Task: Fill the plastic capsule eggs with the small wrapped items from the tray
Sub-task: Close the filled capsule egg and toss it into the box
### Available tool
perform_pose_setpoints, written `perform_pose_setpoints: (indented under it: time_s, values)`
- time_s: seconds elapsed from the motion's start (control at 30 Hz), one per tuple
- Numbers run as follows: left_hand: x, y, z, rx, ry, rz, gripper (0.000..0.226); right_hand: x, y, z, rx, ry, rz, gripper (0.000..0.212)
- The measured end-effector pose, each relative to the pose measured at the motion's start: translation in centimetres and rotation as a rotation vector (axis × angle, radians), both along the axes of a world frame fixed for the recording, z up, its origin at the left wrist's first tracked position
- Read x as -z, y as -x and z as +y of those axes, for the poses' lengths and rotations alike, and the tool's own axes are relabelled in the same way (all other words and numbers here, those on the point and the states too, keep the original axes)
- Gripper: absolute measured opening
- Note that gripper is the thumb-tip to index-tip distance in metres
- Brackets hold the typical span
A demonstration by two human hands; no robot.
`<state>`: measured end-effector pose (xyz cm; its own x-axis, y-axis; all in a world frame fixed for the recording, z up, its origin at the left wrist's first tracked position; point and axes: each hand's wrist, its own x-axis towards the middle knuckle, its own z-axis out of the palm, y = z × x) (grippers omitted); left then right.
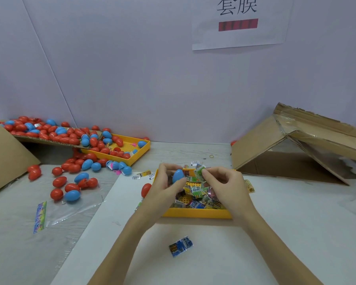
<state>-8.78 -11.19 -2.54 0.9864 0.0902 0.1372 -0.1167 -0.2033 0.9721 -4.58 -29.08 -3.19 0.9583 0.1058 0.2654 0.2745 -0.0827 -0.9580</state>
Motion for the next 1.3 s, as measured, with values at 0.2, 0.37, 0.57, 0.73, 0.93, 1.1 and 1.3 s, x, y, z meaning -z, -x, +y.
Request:
perform_pose_setpoints:
  time_s: [0.2, 0.37, 0.57, 0.73, 0.93, 1.1, 1.3]
  values:
    - [-0.22, 0.25, -0.02, 0.035, -0.051, -0.171, 0.037, -0.11, 0.27, -0.16, -0.042, -0.108, 0.064, 0.008]
    - [0.02, 0.05, -0.28, -0.051, -0.109, -0.212, 0.033, -0.29, 0.54, 0.13, -0.061, -0.123, 0.051, 0.012]
    - [0.12, -0.09, -0.18, -0.135, -0.155, -0.240, 0.030, -0.39, 0.74, 0.21, -0.072, -0.129, 0.073, 0.013]
    - [0.18, -0.19, -0.11, -0.130, -0.129, -0.242, 0.031, -0.04, 0.51, 0.21, -0.060, -0.085, 0.056, 0.011]
    - [0.25, -0.10, -0.27, -0.086, -0.156, -0.293, 0.034, 0.26, 0.43, 0.42, -0.077, -0.068, 0.040, 0.014]
    - [0.09, 0.07, -0.56, -0.049, -0.038, -0.280, 0.030, 0.14, 0.57, 0.64, -0.112, -0.172, 0.085, 0.020]
    - [-0.02, 0.05, -0.40, -0.068, 0.050, -0.305, 0.038, -0.06, 0.70, 0.59, -0.138, -0.228, 0.088, 0.026]
